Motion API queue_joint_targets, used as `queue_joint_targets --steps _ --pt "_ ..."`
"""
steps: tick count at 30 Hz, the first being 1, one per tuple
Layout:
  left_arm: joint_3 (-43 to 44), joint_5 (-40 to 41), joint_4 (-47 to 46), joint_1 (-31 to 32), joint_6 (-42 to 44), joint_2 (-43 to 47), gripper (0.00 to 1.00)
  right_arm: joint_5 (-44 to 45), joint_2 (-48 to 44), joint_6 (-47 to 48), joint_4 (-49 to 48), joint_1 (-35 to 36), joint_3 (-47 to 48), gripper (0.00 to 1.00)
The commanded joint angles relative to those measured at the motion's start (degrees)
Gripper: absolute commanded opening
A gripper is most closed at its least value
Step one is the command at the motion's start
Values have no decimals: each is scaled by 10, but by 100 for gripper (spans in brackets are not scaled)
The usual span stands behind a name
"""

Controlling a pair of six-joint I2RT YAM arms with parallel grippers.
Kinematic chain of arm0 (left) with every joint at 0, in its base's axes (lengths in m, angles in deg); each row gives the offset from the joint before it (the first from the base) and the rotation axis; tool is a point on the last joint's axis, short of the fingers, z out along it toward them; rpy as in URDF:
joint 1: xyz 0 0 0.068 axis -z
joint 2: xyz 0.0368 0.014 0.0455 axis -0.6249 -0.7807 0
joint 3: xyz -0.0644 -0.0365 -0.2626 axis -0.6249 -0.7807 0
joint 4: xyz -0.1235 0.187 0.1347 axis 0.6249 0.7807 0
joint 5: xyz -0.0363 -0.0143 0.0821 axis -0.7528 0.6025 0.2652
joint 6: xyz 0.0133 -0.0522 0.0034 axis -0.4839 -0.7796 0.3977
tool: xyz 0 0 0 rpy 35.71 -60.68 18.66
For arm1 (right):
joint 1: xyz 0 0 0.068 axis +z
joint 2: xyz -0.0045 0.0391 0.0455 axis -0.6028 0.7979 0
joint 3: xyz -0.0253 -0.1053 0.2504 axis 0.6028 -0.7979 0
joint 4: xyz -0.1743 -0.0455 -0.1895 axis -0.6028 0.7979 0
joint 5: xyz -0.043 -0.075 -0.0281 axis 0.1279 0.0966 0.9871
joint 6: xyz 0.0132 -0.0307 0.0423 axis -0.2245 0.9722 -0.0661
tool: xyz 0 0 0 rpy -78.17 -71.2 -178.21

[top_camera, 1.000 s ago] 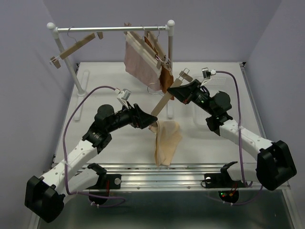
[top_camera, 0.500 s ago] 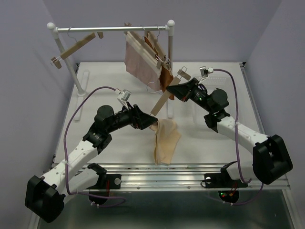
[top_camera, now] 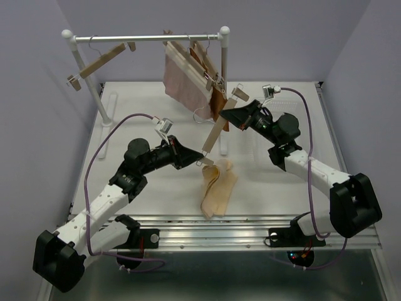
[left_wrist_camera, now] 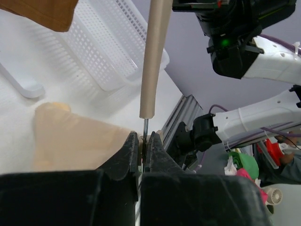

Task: Remove the underwear clipped to the hanger

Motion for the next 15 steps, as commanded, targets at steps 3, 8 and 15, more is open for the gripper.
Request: queue_joint_targets --steps 3,8,15 --pt "-1 0 -39 3 -5 14 0 13 9 33 -34 -12 24 1" --pt "-1 35 -30 3 0 34 0 6 9 39 -34 -12 23 1" --pt "36 44 29 2 22 -2 18 -12 11 42 -35 -12 26 1"
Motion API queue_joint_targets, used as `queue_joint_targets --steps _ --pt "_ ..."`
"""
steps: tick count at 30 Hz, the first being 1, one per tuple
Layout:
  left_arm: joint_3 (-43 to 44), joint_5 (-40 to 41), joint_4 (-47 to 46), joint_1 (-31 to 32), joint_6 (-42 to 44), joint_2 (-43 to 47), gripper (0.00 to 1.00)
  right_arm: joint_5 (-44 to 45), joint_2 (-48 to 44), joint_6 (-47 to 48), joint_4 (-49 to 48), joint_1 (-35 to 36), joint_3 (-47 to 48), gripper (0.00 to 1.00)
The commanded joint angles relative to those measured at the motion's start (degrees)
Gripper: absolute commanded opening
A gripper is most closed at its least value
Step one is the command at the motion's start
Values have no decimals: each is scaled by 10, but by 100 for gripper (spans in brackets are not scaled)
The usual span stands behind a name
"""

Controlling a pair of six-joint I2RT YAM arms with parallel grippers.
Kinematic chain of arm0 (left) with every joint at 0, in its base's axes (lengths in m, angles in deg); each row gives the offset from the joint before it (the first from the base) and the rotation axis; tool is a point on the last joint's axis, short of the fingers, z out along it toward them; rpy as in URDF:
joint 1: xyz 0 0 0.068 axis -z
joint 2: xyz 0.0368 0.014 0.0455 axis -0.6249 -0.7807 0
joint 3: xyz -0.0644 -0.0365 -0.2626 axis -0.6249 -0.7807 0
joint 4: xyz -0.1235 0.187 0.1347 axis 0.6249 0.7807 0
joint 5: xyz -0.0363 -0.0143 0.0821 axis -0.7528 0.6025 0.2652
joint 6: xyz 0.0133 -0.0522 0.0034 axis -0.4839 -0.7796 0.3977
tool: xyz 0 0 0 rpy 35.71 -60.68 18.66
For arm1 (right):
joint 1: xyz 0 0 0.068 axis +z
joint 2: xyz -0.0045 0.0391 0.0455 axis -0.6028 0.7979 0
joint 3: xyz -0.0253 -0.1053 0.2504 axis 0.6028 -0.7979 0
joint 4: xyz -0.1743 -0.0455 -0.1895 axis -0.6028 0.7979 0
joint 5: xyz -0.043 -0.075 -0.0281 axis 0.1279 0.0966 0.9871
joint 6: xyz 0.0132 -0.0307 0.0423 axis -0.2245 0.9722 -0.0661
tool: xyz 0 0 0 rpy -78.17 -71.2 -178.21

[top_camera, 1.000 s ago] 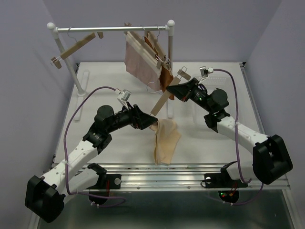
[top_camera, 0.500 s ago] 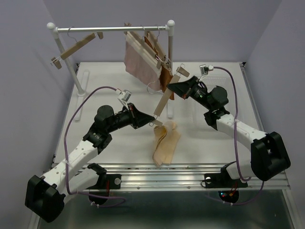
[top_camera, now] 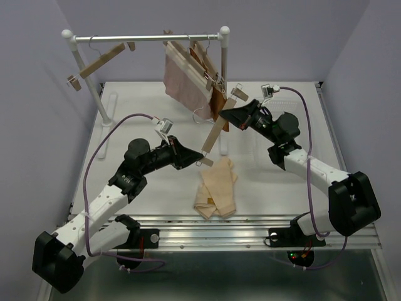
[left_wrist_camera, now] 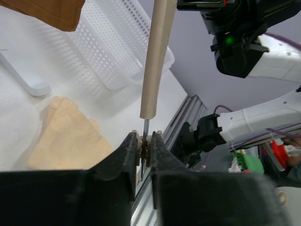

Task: Remove the underwear clipped to the hanger

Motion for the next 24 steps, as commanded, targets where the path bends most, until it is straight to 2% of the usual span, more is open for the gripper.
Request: queue_joint_targets --steps 1,3,5,6,7,8,13,19,24 --pt "46 29 28 -1 18 -19 25 4 0 54 -29 -7 21 1" --pt "53 26 27 -2 25 -31 47 -3 1 45 -38 -7 17 1" --pt "59 21 16 -1 27 -35 55 -11 1 39 -41 -7 17 1" --pt "62 21 13 -1 32 -38 69 -13 1 35 -47 -7 14 1" --pt "66 21 1 -1 36 -39 75 -16 1 32 -56 -7 12 1" --pt "66 24 -10 -1 40 -40 99 -19 0 23 -63 -7 9 1" --pt "81 30 -35 -1 59 -50 99 -34 9 -1 -91 -7 2 1" --pt "105 -7 -64 -2 73 -91 99 -48 16 -20 -119 -7 1 1" --pt "121 -44 -100 -1 69 -128 99 -47 10 -9 -105 -7 5 1"
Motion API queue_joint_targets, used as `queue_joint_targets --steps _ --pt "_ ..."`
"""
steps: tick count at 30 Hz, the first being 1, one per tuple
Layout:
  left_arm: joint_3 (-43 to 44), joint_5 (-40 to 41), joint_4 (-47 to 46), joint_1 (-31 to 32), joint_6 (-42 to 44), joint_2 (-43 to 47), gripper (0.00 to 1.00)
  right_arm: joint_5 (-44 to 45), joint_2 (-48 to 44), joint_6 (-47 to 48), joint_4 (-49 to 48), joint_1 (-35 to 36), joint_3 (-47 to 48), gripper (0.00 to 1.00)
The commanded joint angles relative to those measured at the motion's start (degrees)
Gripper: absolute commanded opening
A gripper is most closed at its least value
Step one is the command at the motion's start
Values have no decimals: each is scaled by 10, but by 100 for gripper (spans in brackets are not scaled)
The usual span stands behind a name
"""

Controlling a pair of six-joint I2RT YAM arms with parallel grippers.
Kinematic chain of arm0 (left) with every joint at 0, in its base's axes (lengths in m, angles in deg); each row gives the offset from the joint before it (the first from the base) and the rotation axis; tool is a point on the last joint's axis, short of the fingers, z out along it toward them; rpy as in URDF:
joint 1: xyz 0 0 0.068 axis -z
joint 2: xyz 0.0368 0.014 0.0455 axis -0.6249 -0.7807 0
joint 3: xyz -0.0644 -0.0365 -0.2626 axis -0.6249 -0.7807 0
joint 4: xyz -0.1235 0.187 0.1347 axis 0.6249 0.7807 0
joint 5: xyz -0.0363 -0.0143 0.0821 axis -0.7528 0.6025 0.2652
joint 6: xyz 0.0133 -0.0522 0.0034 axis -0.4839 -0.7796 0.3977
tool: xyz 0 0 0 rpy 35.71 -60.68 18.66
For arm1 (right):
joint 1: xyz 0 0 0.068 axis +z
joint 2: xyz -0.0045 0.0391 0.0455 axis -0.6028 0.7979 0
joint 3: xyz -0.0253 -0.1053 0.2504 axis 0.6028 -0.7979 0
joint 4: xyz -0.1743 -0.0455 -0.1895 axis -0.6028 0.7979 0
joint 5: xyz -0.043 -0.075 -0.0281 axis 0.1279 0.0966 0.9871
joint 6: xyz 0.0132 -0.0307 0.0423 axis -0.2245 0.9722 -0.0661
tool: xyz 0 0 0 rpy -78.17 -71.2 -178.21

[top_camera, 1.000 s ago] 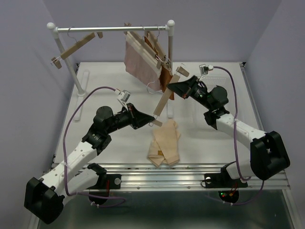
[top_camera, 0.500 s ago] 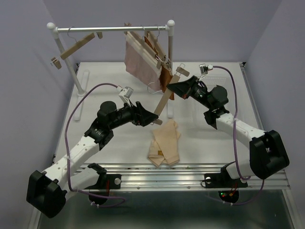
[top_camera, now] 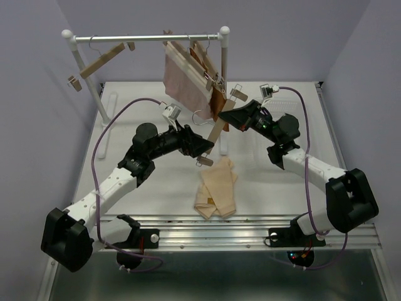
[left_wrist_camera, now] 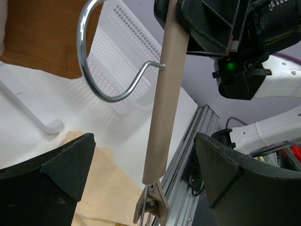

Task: Remove the underwear clipped to the hanger

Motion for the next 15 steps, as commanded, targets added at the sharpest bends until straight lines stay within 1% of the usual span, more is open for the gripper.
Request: queue_joint_targets --steps 1,3,5,6,10,11,12,14,15 --pt "33 -53 -76 0 10 -13 97 -8 -8 2 -45 -3 8 1" --pt "34 -68 -92 1 5 -22 92 -8 -8 2 -47 -3 8 1" --pt "35 -73 -101 2 2 -28 85 -8 -8 2 -44 -3 9 1" --pt "34 -77 -105 3 -1 -33 79 -8 -7 5 -40 -3 12 1" --pt "30 -96 -134 8 -12 -43 64 -5 -3 2 -43 -3 10 1" --pt "33 -101 -136 9 -12 -45 57 -8 -1 2 -43 -3 11 1" --pt "34 -102 -136 12 -12 -49 45 -6 -1 4 -40 -3 11 1" --pt "34 -103 -136 15 -12 -50 36 -3 -2 9 -40 -3 7 1" --pt "34 -103 -136 18 -12 -49 36 6 -6 13 -33 -3 6 1"
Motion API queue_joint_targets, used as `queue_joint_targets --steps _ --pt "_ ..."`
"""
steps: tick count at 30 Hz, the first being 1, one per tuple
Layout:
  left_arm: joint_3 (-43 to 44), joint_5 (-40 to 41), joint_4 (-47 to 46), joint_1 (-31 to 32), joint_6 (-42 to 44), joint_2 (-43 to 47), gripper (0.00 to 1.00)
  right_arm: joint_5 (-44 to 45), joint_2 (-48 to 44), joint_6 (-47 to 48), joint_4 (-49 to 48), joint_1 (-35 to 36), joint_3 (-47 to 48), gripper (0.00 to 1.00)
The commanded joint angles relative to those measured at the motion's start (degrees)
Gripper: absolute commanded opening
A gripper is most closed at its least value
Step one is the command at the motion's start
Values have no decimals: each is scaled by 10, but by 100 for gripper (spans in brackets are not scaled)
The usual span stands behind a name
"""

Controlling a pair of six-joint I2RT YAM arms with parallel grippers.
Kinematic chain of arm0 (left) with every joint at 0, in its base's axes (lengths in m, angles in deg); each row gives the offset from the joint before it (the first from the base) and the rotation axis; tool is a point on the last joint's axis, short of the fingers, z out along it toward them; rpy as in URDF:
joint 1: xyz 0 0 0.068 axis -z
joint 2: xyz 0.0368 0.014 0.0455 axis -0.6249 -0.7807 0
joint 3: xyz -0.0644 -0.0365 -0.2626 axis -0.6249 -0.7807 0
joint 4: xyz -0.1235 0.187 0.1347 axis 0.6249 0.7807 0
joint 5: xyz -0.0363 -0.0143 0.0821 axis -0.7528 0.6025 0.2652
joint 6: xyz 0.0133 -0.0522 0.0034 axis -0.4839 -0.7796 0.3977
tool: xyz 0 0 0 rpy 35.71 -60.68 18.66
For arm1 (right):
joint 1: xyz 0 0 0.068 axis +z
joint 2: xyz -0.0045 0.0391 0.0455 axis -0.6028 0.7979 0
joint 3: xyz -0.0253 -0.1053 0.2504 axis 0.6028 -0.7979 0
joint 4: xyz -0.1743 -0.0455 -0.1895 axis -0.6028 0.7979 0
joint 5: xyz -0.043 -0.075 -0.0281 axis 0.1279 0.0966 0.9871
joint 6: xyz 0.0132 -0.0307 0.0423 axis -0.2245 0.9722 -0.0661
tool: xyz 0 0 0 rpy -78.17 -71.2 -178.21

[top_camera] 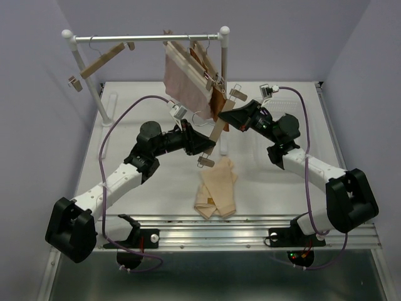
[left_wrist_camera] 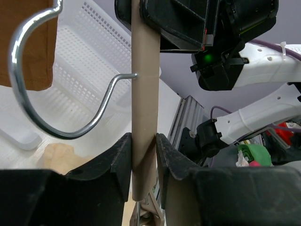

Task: Remove the underwear clipped to the hanger

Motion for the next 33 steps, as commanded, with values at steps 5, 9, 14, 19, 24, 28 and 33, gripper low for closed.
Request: queue_joint_targets --steps 5,9,14,19,24,28,33 --pt "31 -21 -48 17 -3 3 0 14 -15 26 -24 -3 1 1" --pt "29 3 -32 17 1 15 0 17 -27 50 15 -3 2 1" --pt "21 116 49 17 23 80 0 38 -62 110 82 -3 -2 15" --pt "20 194 126 17 42 132 0 31 -78 152 158 -3 1 71" --pt "23 238 208 17 54 177 0 19 -84 169 191 -3 2 98" --pt "46 318 330 19 55 200 0 14 -97 254 339 9 23 100" --pt "85 467 458 19 27 235 0 185 -100 440 571 104 69 100"
